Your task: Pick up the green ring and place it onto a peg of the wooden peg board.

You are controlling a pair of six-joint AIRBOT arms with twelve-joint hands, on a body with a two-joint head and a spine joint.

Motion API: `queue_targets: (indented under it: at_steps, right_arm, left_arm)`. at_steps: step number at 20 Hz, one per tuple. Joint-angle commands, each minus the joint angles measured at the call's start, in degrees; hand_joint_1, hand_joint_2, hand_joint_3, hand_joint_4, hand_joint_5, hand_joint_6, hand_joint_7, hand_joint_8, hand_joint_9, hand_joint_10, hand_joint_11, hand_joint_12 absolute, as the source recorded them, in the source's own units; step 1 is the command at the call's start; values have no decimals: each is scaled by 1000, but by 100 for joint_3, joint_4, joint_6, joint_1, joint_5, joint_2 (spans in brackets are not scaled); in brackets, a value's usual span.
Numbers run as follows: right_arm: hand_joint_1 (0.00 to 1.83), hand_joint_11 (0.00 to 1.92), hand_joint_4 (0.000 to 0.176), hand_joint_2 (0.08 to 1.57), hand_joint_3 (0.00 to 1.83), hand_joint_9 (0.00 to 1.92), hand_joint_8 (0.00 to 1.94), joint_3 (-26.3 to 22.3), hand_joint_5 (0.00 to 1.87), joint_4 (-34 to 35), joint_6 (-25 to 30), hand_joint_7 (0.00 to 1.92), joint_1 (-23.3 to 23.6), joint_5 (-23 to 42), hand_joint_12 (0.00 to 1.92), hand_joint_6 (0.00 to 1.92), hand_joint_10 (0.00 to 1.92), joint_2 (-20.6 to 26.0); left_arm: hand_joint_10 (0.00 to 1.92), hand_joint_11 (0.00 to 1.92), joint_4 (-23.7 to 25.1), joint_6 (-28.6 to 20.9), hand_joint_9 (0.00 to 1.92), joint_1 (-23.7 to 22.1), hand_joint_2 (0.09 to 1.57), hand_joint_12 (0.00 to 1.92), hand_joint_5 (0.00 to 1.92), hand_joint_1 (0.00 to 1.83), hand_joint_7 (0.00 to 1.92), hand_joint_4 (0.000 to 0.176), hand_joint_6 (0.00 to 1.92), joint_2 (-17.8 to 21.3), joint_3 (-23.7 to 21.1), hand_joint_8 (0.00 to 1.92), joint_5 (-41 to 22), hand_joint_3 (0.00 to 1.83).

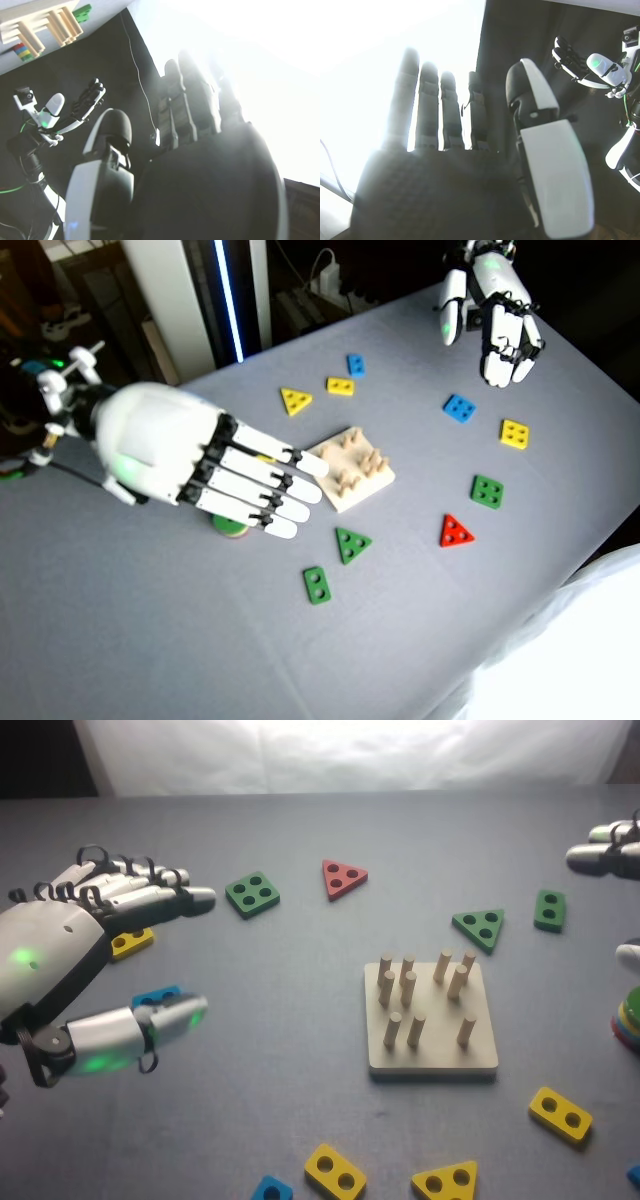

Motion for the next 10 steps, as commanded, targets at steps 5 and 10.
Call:
queue_targets:
  at_steps: [5,10]
  right_arm:
    - [754,198,62,1118,0,409,1,151,377,44,36,381,38,107,633,0,7,-154]
    - [801,363,100,860,0,606,0,301,247,53,-149,398,7,-795,912,0,9,-323]
  left_arm:
    - [7,0,66,-31,253,-37,1064,674,511,774,322,47,1,-42,14,1,-705,0]
    - [2,0,68,-32,263,-34,1092,704,537,739,337,33,2,-81,26,1,-704,3]
